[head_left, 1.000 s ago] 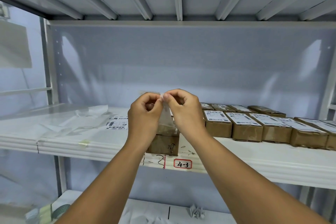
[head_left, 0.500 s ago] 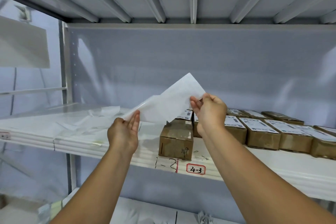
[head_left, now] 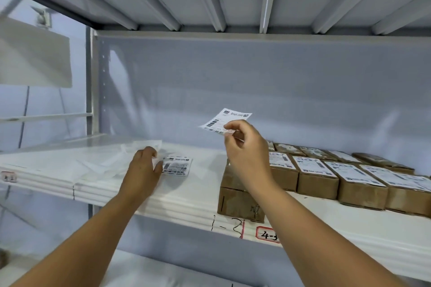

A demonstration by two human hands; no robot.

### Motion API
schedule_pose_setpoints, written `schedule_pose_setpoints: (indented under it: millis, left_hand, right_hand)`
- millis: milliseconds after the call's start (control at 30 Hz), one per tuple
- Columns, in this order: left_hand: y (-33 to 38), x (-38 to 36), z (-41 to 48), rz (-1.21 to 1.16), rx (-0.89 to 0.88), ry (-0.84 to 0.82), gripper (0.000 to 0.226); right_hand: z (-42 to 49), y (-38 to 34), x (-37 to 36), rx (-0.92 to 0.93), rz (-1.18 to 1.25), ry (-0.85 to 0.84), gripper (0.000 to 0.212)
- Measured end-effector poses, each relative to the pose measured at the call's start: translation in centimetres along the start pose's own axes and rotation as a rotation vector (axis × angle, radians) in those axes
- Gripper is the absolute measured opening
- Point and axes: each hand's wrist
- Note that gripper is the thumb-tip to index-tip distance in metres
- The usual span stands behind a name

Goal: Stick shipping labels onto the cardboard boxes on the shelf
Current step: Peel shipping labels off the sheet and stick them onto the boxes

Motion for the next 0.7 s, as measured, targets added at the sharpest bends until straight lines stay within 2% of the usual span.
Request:
schedule_pose_setpoints:
  millis: [133, 267, 367, 433, 500, 567, 633, 700]
  left_hand:
    - [-0.5, -0.8, 1.3, 0.145, 0.088, -0.164, 0.035]
    - [-0.8, -1.1, 1.4, 0.340, 0.105, -0.124, 0.050]
    - [-1.4, -1.0, 1.6, 0.362, 0.141, -0.107, 0.057]
    - [-1.5, -1.1, 1.6, 0.306, 0.154, -0.107, 0.053]
    - [-1.0, -0.9, 1.3, 0.137, 0.231, -0.069, 0.041]
    - [-0.7, -0.5, 1.4, 0.019, 0.254, -0.039, 0.045]
    - [-1.0, -0.1, 1.5, -0.028, 0.203, -0.031, 0.054]
    - [-0.9, 0.3, 1.0, -0.111, 0.118, 0.061, 0.045]
  right_hand:
    - [0.0, 1.0, -0.6, -0.055, -0.037, -0.112, 0.016]
    - [0.0, 1.6, -0.6, -0.132, -0.081, -0.131, 0.017]
    - [0.2, 1.5, -0.6, -0.144, -0.073, -0.135, 0.015]
    - [0.2, 1.3, -0.4, -0.124, -0.099, -0.170, 0.015]
    - [0.1, 1.1, 0.0, -0.099, -0.133, -0.208, 0.017]
    - [-0.1, 1.1, 0.6, -0.094, -0.136, -0.227, 0.018]
    - [-0.2, 1.1, 1.4, -0.105, -0.116, -0.236, 0.021]
    - [-0.5, 1.4, 2.2, -0.104, -0.085, -0.254, 0.028]
Point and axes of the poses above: each hand's wrist, its own z-axis towards the middle knuckle, its own x-axis out of the back of the hand, y = z × x, and after that the axes turned 5 degrees about x, right-handed
